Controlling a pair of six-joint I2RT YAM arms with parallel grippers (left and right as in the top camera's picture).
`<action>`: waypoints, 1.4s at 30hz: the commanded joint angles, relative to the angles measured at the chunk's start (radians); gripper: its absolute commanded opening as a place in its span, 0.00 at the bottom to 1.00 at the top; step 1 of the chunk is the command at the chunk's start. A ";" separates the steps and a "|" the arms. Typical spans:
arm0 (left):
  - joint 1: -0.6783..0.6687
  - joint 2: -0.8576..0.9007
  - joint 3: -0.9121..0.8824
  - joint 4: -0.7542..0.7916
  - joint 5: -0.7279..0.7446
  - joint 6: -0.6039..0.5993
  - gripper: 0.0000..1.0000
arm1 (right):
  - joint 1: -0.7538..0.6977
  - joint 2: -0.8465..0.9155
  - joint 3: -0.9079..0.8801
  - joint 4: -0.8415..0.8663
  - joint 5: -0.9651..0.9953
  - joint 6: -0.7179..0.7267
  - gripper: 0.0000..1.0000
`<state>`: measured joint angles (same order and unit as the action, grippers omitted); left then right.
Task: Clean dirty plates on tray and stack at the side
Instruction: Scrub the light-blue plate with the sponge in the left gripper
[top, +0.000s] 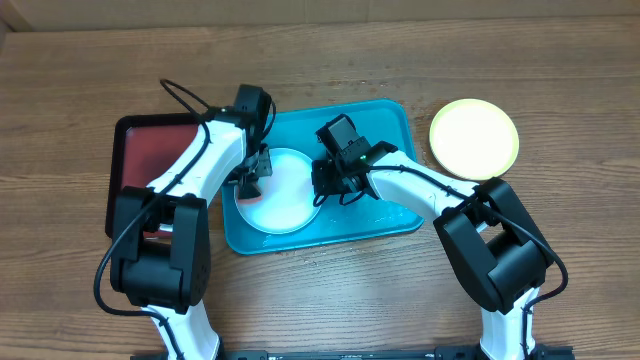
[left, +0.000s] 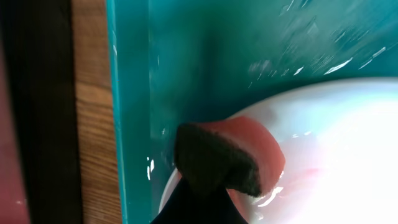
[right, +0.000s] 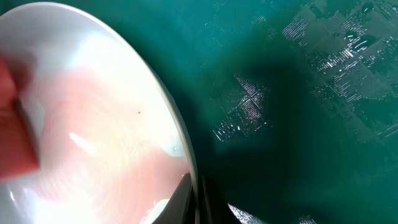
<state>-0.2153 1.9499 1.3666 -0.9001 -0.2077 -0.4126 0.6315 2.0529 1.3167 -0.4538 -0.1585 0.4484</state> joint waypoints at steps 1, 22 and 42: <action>0.005 0.010 0.077 -0.001 0.032 -0.006 0.04 | -0.009 0.035 -0.003 -0.011 0.053 -0.003 0.04; -0.005 0.014 -0.146 0.243 0.262 -0.007 0.04 | -0.009 0.035 -0.003 -0.010 0.053 -0.003 0.04; 0.019 0.005 0.053 -0.085 -0.245 -0.023 0.04 | -0.009 0.035 -0.003 -0.011 0.053 -0.003 0.04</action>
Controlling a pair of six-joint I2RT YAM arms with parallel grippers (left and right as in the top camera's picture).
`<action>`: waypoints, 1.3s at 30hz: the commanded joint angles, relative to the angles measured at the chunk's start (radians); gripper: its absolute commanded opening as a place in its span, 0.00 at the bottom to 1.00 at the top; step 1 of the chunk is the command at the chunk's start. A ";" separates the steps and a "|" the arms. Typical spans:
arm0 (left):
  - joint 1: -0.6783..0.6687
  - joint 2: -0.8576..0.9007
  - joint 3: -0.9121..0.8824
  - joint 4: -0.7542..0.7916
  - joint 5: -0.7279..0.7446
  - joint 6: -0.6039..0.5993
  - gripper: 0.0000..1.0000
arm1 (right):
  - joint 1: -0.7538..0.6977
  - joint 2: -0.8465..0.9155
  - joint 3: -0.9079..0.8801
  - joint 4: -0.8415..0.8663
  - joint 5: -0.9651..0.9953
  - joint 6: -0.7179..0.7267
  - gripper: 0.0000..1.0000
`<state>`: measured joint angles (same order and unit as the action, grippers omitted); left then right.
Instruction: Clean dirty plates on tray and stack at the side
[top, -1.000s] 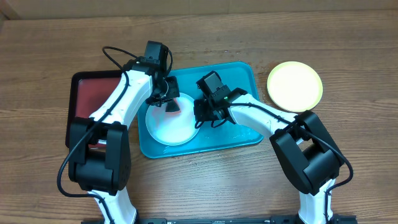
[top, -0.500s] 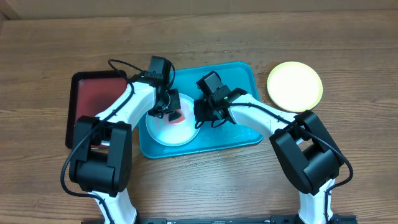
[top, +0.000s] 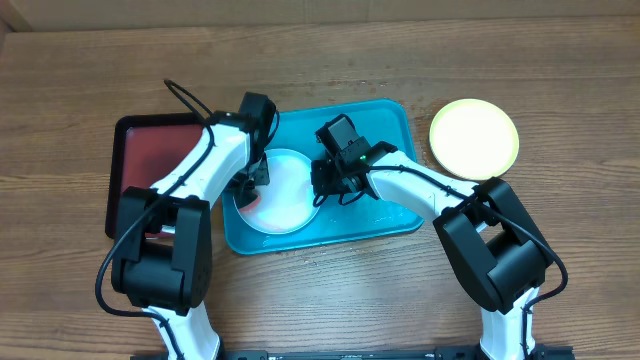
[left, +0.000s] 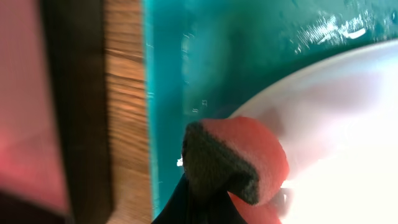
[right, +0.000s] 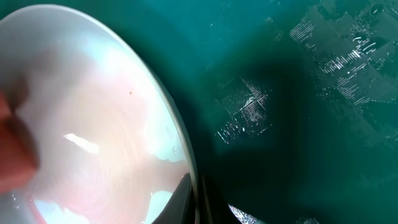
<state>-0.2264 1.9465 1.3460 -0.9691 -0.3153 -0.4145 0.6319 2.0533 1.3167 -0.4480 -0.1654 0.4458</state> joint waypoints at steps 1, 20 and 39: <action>0.030 0.003 0.101 -0.027 -0.137 -0.021 0.04 | -0.010 0.034 -0.003 -0.017 0.060 0.000 0.04; 0.383 -0.066 0.138 -0.031 0.084 -0.020 0.04 | -0.010 0.034 -0.003 -0.016 0.060 0.000 0.04; 0.525 -0.064 -0.056 0.154 0.283 0.021 0.18 | -0.010 0.034 -0.003 -0.010 0.060 0.000 0.04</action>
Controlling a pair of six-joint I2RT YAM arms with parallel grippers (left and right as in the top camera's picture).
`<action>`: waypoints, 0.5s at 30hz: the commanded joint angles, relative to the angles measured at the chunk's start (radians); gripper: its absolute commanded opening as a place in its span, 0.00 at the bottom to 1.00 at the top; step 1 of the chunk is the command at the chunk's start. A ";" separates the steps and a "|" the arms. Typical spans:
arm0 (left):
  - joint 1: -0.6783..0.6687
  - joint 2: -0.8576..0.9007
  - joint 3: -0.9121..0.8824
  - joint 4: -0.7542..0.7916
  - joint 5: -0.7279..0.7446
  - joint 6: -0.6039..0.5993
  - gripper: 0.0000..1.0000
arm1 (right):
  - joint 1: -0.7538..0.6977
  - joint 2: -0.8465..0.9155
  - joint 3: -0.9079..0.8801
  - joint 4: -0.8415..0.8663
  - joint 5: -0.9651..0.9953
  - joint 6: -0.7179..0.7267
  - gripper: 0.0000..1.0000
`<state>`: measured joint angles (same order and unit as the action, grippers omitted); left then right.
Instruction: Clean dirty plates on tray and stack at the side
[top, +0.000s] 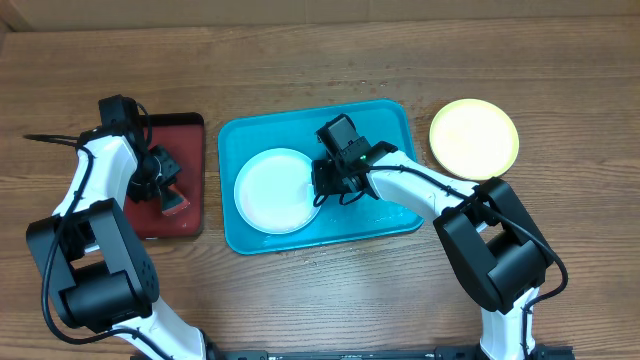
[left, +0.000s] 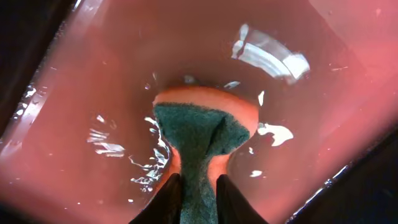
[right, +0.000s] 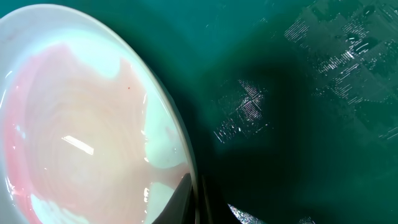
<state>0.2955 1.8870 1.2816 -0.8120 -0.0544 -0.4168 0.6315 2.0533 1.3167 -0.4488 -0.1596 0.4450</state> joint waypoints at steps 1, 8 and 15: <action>0.005 -0.004 0.019 -0.017 0.023 0.024 0.16 | -0.009 0.034 -0.003 -0.010 0.054 0.001 0.04; 0.020 -0.008 0.223 -0.233 0.023 0.024 0.04 | -0.009 0.002 0.021 -0.035 0.054 0.000 0.04; 0.026 -0.018 0.428 -0.389 0.035 -0.014 0.78 | -0.006 -0.112 0.063 -0.070 0.147 -0.064 0.04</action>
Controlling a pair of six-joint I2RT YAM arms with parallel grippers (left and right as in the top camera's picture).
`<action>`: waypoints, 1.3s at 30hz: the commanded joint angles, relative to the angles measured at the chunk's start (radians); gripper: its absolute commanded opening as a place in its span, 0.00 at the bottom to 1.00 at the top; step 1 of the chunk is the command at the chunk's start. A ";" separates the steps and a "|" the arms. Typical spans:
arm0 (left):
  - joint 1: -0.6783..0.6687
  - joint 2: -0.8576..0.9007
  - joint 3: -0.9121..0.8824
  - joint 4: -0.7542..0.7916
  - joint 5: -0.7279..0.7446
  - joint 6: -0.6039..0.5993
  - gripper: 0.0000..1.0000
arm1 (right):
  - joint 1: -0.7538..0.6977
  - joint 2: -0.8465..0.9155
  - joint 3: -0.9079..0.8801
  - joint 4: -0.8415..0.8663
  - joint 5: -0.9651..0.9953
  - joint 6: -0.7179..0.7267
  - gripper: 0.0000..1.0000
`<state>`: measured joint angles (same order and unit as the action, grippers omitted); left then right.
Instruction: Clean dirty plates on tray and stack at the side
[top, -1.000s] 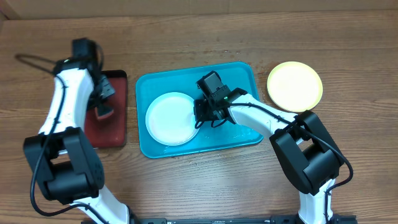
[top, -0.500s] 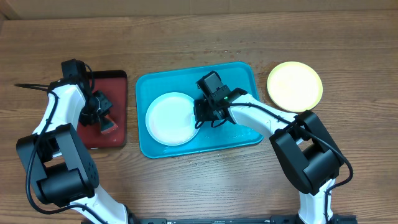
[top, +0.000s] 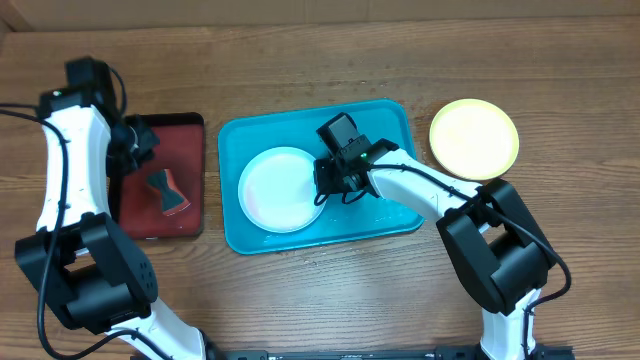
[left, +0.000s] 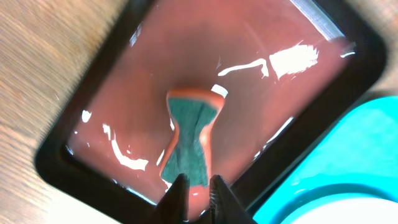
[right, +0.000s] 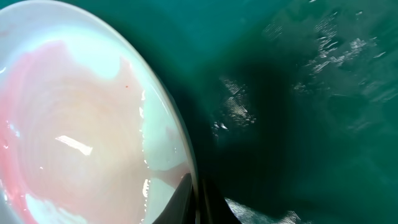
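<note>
A white plate (top: 278, 190) lies in the teal tray (top: 385, 118), with a pinkish wet film across its middle (right: 74, 124). My right gripper (top: 323, 186) is shut on the plate's right rim, one finger on each side of it (right: 194, 186). An orange sponge (top: 166, 191) with a green scouring face lies loose in the dark tray of red liquid (top: 190, 130); in the left wrist view the sponge (left: 189, 140) is pinched at the waist. My left gripper (top: 137, 140) hangs above that tray, its jaws slightly apart and holding nothing (left: 198, 186).
A yellow-green plate (top: 474, 138) sits on the wood to the right of the teal tray. The red tray's black rim (left: 68, 165) borders the teal tray (left: 348, 149). Bare wooden table lies in front and behind.
My left gripper has let go of the sponge and risen clear of it, toward the red tray's far left. The sponge stays in the liquid. The right gripper still holds the plate rim.
The left gripper held the sponge against the white plate's left part while the right gripper pinched its rim. It was still on the plate a moment later. Then sponge and gripper were in the red tray. Now the sponge lies there released.
</note>
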<state>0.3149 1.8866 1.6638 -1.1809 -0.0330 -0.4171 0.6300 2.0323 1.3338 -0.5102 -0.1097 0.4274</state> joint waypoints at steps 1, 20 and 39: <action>0.005 -0.018 0.048 -0.029 0.017 -0.013 1.00 | -0.002 -0.108 0.060 -0.035 0.148 -0.065 0.04; 0.005 -0.015 0.045 -0.051 0.026 -0.013 1.00 | 0.157 -0.155 0.351 -0.420 1.029 -0.485 0.04; 0.005 -0.015 0.045 -0.048 0.026 -0.013 1.00 | 0.356 -0.155 0.362 -0.095 1.539 -1.122 0.04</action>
<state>0.3149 1.8847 1.6970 -1.2312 -0.0177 -0.4202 0.9722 1.9102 1.6638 -0.6498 1.3056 -0.5518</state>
